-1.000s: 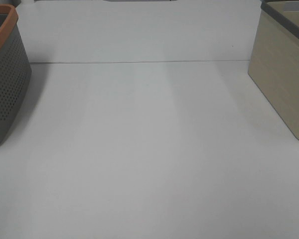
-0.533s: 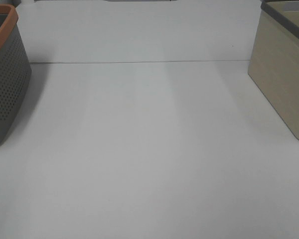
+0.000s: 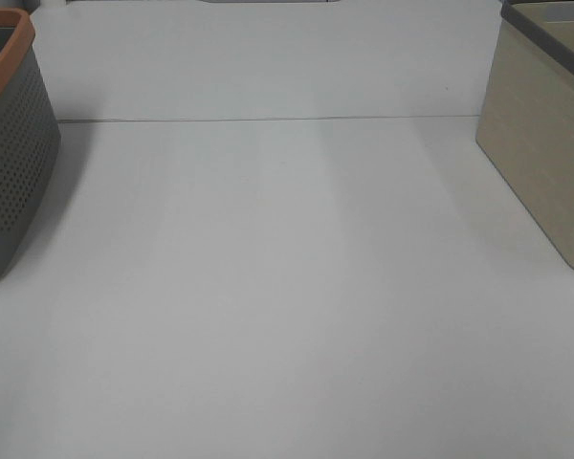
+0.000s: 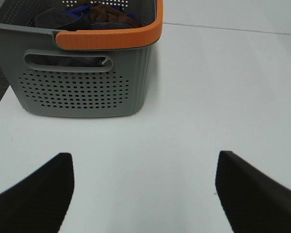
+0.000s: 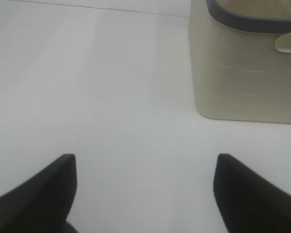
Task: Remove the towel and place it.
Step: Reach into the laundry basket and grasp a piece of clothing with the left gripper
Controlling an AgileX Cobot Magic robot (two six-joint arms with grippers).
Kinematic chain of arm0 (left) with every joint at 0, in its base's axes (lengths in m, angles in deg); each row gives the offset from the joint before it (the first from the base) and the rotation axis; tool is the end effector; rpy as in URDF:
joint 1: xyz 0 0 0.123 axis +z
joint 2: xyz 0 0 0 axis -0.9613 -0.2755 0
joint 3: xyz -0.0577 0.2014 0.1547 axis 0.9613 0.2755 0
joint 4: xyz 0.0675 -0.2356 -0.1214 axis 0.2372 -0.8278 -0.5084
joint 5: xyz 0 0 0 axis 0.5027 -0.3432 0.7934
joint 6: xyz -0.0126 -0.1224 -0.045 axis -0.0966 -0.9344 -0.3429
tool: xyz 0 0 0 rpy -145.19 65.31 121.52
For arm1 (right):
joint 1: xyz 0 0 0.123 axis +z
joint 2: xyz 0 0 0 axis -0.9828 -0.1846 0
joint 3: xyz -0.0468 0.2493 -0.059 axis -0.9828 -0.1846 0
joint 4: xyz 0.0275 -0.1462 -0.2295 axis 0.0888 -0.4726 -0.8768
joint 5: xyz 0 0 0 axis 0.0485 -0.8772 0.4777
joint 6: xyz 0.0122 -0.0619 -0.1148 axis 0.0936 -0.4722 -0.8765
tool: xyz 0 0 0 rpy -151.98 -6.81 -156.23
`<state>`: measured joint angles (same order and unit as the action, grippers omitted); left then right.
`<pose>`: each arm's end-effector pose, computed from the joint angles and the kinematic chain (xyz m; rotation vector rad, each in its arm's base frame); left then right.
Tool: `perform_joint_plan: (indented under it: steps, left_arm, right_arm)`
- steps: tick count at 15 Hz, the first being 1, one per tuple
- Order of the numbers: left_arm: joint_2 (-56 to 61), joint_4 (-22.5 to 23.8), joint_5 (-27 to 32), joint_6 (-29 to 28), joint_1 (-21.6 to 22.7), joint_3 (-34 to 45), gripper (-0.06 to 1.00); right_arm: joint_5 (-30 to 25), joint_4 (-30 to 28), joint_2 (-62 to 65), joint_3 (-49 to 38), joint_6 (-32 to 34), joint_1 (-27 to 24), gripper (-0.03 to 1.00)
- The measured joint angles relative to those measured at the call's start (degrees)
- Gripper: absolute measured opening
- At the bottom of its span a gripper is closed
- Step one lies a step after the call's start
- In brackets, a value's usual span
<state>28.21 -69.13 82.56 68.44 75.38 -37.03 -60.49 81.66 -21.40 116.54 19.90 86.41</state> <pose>0.0734 -0.0023 0.2755 -0.0909 2.0147 -0.0696 0.0748 0.0057 0.2712 -0.1487 2.0246 0.0249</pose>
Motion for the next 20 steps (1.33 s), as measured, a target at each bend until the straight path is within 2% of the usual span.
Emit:
perform_joint_plan:
  steps: [13, 20]
  left_arm:
    - [-0.1, 0.4, 0.0, 0.0, 0.0, -0.5, 0.75]
    - [-7.0, 1.5, -0.9, 0.5, 0.0, -2.7, 0.71]
  right_arm:
    - [0.0, 0.0, 0.0, 0.0, 0.0, 0.0, 0.76]
    - [0.0, 0.0, 0.0, 0.0, 0.0, 0.0, 0.76]
